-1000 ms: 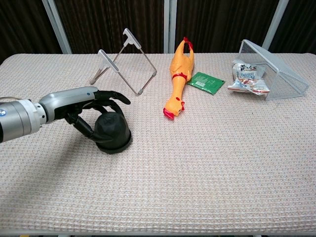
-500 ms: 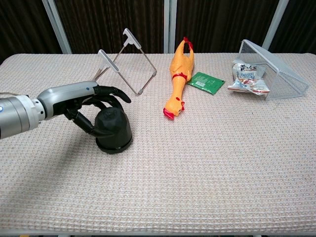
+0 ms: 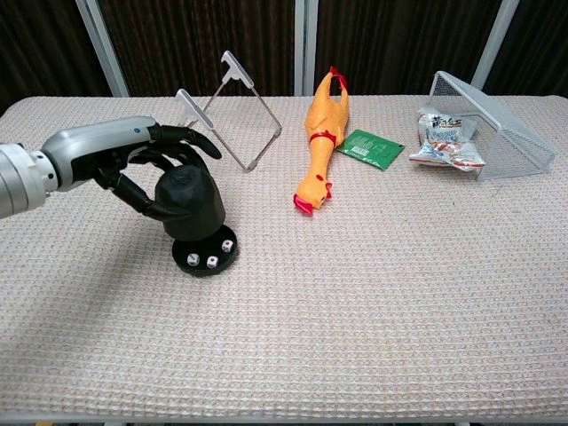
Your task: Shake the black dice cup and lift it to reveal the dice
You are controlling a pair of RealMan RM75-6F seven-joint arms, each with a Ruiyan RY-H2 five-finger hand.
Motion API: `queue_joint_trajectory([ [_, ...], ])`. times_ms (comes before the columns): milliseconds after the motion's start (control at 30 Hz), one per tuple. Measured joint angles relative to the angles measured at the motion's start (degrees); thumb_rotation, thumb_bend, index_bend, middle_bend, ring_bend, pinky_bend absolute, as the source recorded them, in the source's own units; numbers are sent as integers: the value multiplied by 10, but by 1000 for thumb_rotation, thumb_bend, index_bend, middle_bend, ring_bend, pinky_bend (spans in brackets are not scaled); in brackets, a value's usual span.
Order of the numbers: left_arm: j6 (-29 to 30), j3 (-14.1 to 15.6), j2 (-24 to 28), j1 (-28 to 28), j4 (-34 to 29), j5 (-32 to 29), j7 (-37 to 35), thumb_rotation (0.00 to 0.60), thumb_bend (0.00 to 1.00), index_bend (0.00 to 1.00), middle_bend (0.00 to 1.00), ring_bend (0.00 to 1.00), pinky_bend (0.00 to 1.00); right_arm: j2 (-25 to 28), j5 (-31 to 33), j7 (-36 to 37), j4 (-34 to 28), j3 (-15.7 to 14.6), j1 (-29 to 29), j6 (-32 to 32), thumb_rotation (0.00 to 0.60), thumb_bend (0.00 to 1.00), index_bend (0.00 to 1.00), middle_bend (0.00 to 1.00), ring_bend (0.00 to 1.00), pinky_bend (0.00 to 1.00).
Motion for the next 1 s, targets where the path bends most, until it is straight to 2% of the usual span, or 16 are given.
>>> queue_joint_trajectory([
  [200, 17, -14, 3, 5, 21, -13, 5, 600, 285, 252, 441, 237, 295, 0, -3, -4, -4, 0, 0, 3, 600, 169, 0, 0, 0, 0],
  [433, 13, -25, -11, 5, 90, -37, 10, 600, 283, 255, 453, 255, 306, 1, -3, -4, -6, 4, -1, 13, 600, 170, 0, 0, 0, 0],
  [533, 12, -24, -22, 6, 120, -40, 6, 600, 221, 222, 397, 227, 279, 1, -4, -3, -7, 5, -2, 18, 600, 170, 0, 0, 0, 0],
  [600, 10, -23, -25, 7, 129, -39, -3, 600, 150, 190, 311, 182, 238, 1, -5, -3, -7, 6, -3, 20, 600, 171, 0, 0, 0, 0],
  [700, 5, -20, -23, 7, 130, -30, -27, 600, 94, 172, 218, 137, 203, 0, -6, 0, -6, 8, -4, 27, 600, 171, 0, 0, 0, 0],
  [833, 7, -19, -14, 8, 128, -18, -43, 600, 70, 168, 181, 105, 186, -3, -9, 6, -1, 11, -6, 37, 600, 172, 0, 0, 0, 0],
  [1000, 22, -23, -5, 13, 118, -18, -34, 600, 71, 167, 180, 102, 186, -1, -17, 13, -1, 12, -10, 50, 600, 172, 0, 0, 0, 0],
])
